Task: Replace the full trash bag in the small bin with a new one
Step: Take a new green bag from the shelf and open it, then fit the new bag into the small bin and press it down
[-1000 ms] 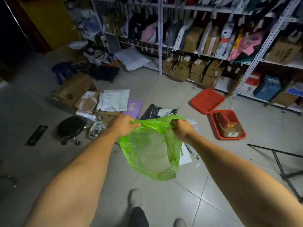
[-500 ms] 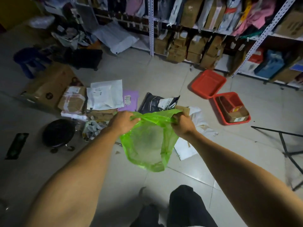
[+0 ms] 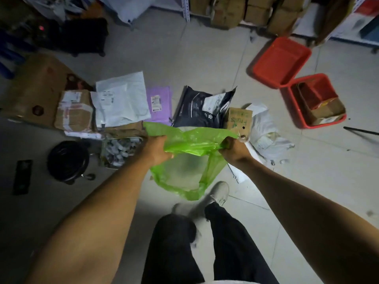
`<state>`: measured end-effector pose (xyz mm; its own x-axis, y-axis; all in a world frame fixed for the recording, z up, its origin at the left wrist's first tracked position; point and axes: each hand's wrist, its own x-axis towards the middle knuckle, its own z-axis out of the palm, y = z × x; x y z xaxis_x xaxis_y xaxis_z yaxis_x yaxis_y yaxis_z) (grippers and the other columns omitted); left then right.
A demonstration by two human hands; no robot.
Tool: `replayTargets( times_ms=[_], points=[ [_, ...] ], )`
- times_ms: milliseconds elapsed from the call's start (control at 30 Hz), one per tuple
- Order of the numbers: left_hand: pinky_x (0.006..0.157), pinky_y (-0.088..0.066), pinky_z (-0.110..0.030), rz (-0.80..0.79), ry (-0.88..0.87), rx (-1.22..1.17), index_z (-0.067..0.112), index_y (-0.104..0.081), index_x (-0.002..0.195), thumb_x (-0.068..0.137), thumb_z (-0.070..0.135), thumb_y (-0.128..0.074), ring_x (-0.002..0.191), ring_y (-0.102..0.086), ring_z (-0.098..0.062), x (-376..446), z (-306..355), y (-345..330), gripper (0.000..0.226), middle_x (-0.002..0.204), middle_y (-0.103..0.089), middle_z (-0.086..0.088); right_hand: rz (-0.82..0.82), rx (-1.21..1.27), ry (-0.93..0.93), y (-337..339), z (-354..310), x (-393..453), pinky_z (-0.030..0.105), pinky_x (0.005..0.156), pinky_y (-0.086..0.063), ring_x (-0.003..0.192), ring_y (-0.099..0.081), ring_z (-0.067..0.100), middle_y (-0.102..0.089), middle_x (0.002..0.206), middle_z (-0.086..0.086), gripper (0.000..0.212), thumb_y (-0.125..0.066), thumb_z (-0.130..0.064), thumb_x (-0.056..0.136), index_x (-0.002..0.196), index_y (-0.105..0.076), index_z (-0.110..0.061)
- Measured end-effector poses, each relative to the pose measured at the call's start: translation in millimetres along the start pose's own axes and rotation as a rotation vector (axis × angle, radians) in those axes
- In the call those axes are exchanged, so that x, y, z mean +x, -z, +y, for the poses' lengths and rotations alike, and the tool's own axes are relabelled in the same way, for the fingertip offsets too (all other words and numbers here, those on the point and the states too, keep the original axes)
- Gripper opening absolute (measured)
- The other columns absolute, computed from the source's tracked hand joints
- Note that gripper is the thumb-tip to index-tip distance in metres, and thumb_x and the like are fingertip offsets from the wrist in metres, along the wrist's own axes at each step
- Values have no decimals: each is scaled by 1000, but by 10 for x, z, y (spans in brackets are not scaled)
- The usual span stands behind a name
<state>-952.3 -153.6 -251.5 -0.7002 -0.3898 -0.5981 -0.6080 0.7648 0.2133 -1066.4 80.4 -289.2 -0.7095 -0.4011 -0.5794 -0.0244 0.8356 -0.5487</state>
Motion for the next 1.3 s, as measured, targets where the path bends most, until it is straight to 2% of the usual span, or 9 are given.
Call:
replayTargets(
  times_ms=[133, 267, 367, 500, 700, 833, 967, 1100, 1300],
  points=[
    [78, -50, -36, -51, -7, -27, 13, -72, 99, 80, 37, -71, 96, -67, -35, 476, -96, -177, 31, 101, -72, -18, -51, 72, -120, -224, 180, 352, 27, 71, -37, 99, -63, 37, -68, 103, 17, 16, -66, -21, 86, 99, -62, -14],
    [67, -50, -40, -90, -4, -136, 6, -70, 81, 81, 30, -62, 84, -68, -40, 962, -128, -431, 26, 85, -70, -25, -8, 204, -222, -531, 308, 714, 31, 74, -46, 96, -63, 34, -65, 98, 9, 20, -64, -19, 87, 106, -63, -13],
    [73, -53, -42, -99, 10, -210, 7, -70, 86, 82, 34, -57, 87, -67, -38, 1254, -164, -676, 31, 90, -71, -24, 32, 427, -352, -830, 408, 965, 39, 84, -55, 95, -66, 29, -68, 109, 10, 28, -60, -13, 87, 115, -63, -13],
    [80, -51, -39, -124, 56, -235, 8, -71, 101, 92, 34, -55, 98, -66, -38, 1538, -245, -1041, 31, 102, -71, -22, 72, 672, -456, -1201, 497, 1244, 30, 73, -50, 81, -62, 20, -67, 97, 9, 24, -58, -10, 93, 115, -65, -5],
    [85, -53, -41, -213, 85, -310, 9, -74, 98, 77, 56, -41, 96, -68, -34, 1888, -412, -1589, 61, 99, -74, -17, 77, 799, -574, -1679, 684, 1511, 33, 78, -54, 77, -64, 18, -68, 83, 4, 16, -64, -18, 89, 102, -68, -11],
    [85, -53, -40, -196, 95, -316, 8, -73, 99, 82, 52, -44, 98, -67, -35, 2072, -515, -1859, 56, 99, -74, -18, 48, 824, -590, -1979, 791, 1667, 45, 89, -56, 93, -69, 30, -72, 94, 12, 13, -67, -20, 88, 99, -69, -13],
    [75, -52, -39, -148, 128, -267, 4, -70, 92, 92, 42, -51, 91, -66, -39, 2300, -769, -2109, 43, 92, -71, -22, -7, 791, -592, -2277, 907, 1874, 47, 87, -57, 90, -70, 30, -72, 92, 11, 18, -68, -22, 86, 99, -71, -11],
    [64, -49, -31, -140, 161, -281, 7, -65, 79, 92, 39, -51, 73, -67, -29, 2490, -1036, -2246, 38, 64, -66, -4, -68, 698, -584, -2552, 955, 2077, 48, 88, -57, 93, -70, 31, -73, 96, 12, 31, -70, -29, 82, 105, -73, -10],
    [72, -55, -40, -103, 165, -250, 9, -63, 75, 86, 46, -51, 79, -67, -36, 2793, -1360, -2437, 40, 77, -69, -17, -83, 232, -379, -2789, 1009, 2354, 39, 92, -49, 111, -60, 39, -66, 117, 22, 41, -63, -31, 88, 125, -63, -14]
  ],
)
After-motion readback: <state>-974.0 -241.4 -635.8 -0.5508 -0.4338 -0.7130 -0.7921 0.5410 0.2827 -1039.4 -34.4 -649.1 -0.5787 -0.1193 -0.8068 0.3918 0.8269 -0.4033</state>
